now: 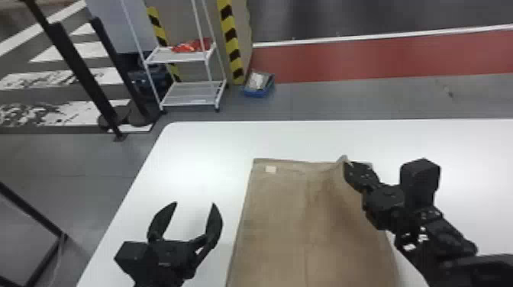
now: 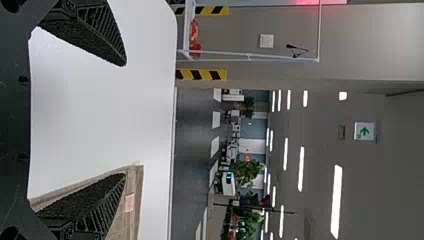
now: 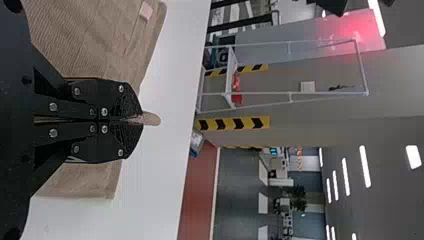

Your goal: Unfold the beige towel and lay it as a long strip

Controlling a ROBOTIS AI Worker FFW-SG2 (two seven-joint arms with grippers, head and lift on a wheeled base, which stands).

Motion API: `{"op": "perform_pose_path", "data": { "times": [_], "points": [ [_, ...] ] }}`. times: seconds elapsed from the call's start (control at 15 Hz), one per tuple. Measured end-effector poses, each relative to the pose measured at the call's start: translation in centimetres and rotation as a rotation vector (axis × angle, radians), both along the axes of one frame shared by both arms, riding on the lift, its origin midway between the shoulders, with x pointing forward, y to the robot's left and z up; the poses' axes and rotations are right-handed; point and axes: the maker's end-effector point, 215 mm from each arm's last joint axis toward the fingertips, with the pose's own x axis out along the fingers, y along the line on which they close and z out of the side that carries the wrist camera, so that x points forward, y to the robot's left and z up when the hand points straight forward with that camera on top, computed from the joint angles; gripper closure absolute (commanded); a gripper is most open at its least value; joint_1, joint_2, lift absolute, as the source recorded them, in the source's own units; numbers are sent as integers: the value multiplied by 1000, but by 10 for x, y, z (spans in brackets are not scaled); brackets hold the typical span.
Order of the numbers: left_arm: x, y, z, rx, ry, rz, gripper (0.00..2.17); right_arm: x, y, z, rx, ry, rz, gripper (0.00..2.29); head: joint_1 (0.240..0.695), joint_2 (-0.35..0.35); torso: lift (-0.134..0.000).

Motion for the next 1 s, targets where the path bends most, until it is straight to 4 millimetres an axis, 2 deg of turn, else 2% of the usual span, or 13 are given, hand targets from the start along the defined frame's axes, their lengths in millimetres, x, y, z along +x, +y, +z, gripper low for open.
{"op": "perform_pose_path", "data": {
  "times": [0.13, 0.27, 0.33, 0.4, 0.47, 0.53, 0.6, 0.73, 0.87, 1.0],
  "points": [
    [1, 26, 6, 3, -1, 42, 83, -37, 52, 33, 41, -50, 110, 1200, 695, 329, -111],
    [-1, 62, 19, 5, -15, 98, 80, -77, 111, 54, 62, -83, 223, 1197, 695, 350, -111],
    [-3, 78, 24, 4, -23, 123, 80, -92, 131, 55, 47, -87, 263, 988, 695, 350, -111],
    [-6, 97, 30, 0, -28, 151, 80, -106, 148, 46, 9, -76, 305, 508, 695, 350, -111],
    [-8, 112, 34, -4, -32, 176, 80, -120, 161, 30, -39, -45, 348, 265, 695, 350, -111],
    [-10, 122, 36, -8, -35, 191, 80, -132, 171, 16, -71, -17, 391, 80, 695, 350, -111],
    [-12, 130, 38, -11, -39, 203, 80, -146, 181, 5, -94, 6, 444, 29, 695, 350, -111],
    [-13, 134, 39, -16, -40, 209, 80, -169, 191, -4, -94, 25, 519, 39, 695, 350, -111],
    [-12, 133, 38, -21, -40, 205, 73, -174, 186, 6, -62, 11, 525, 49, 695, 350, -111],
    [-9, 120, 38, -22, -42, 152, 70, -166, 163, 28, -22, -43, 476, 60, 695, 350, -111]
  ]
}}
